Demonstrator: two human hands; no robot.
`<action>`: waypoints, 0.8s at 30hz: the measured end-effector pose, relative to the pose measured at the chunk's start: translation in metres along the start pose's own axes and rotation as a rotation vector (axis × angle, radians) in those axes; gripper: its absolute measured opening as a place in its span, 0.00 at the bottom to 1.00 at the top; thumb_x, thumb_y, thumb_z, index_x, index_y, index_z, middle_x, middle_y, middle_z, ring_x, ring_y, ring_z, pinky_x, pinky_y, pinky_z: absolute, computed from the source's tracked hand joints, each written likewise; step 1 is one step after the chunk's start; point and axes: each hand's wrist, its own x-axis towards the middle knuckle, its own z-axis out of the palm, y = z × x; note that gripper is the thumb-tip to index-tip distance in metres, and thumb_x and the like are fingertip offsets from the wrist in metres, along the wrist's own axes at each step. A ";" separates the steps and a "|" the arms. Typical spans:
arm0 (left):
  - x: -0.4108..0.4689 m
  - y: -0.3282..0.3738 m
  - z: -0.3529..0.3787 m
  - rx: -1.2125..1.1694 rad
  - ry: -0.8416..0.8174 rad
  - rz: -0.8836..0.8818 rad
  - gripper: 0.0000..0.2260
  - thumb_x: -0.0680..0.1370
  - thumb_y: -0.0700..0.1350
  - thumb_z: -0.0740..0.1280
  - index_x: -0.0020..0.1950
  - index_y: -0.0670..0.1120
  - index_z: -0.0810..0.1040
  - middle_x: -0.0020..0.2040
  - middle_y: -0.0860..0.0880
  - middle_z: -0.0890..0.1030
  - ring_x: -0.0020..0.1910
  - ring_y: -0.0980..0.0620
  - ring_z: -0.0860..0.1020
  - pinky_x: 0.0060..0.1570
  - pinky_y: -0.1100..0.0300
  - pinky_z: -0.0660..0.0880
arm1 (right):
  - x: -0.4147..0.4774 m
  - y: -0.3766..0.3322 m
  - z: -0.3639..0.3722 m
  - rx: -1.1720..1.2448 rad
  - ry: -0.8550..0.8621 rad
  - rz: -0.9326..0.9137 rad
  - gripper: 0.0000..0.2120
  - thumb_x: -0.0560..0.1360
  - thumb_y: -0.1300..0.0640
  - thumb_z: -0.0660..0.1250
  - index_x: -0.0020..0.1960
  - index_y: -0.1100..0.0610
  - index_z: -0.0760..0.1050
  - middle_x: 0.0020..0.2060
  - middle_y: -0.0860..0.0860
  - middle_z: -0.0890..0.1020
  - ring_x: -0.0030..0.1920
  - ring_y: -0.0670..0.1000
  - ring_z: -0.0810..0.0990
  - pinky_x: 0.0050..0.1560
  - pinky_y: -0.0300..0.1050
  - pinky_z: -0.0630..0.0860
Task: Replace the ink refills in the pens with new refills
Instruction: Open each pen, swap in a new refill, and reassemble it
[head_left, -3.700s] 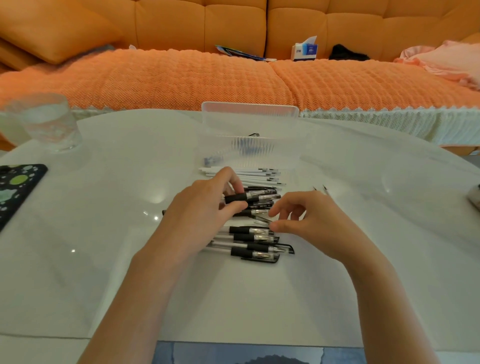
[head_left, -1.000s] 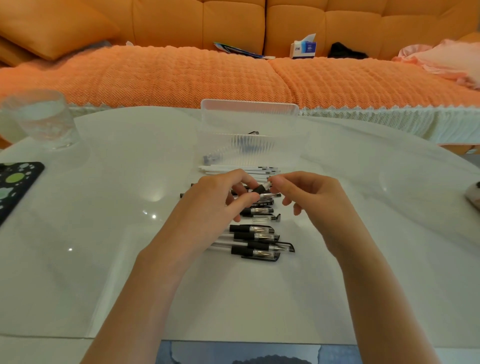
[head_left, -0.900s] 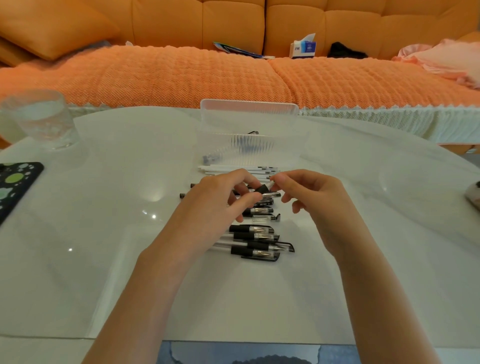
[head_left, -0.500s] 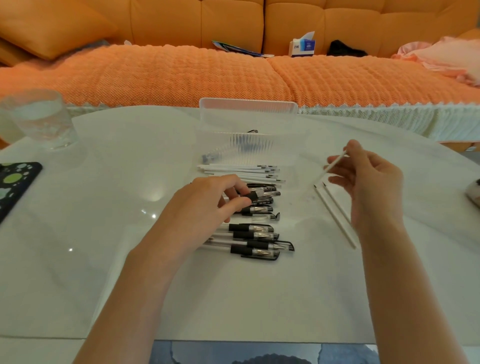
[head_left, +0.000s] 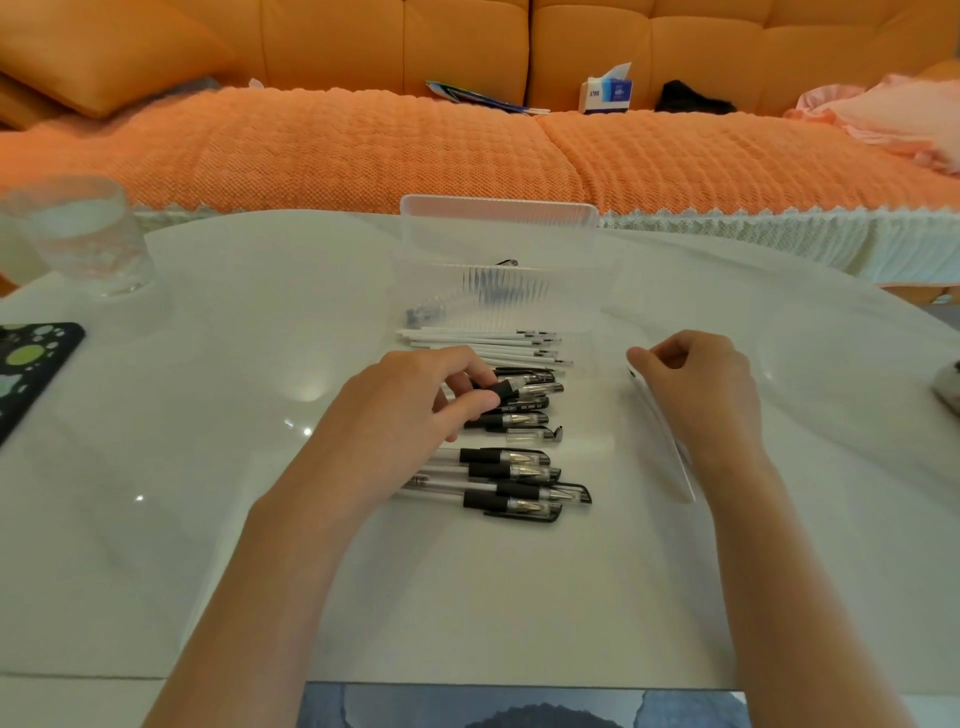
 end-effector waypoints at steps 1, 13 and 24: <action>0.000 0.000 0.000 -0.001 0.000 -0.003 0.04 0.76 0.53 0.66 0.50 0.58 0.78 0.41 0.59 0.79 0.35 0.61 0.78 0.38 0.66 0.71 | 0.000 0.000 0.000 -0.023 0.000 -0.002 0.09 0.74 0.51 0.66 0.45 0.56 0.79 0.42 0.51 0.81 0.44 0.54 0.79 0.43 0.44 0.70; 0.000 -0.003 -0.003 -0.020 0.013 0.001 0.04 0.76 0.52 0.67 0.50 0.58 0.78 0.40 0.59 0.79 0.35 0.61 0.78 0.35 0.66 0.69 | -0.008 -0.019 0.028 -0.061 -0.194 -0.436 0.05 0.75 0.58 0.68 0.48 0.51 0.81 0.43 0.46 0.76 0.41 0.44 0.71 0.45 0.40 0.68; 0.000 -0.007 -0.004 -0.013 0.019 -0.007 0.04 0.76 0.52 0.67 0.50 0.58 0.78 0.41 0.59 0.80 0.34 0.62 0.78 0.35 0.65 0.68 | -0.005 -0.017 0.036 -0.058 -0.207 -0.416 0.04 0.74 0.60 0.68 0.45 0.54 0.80 0.43 0.48 0.76 0.41 0.48 0.72 0.46 0.42 0.68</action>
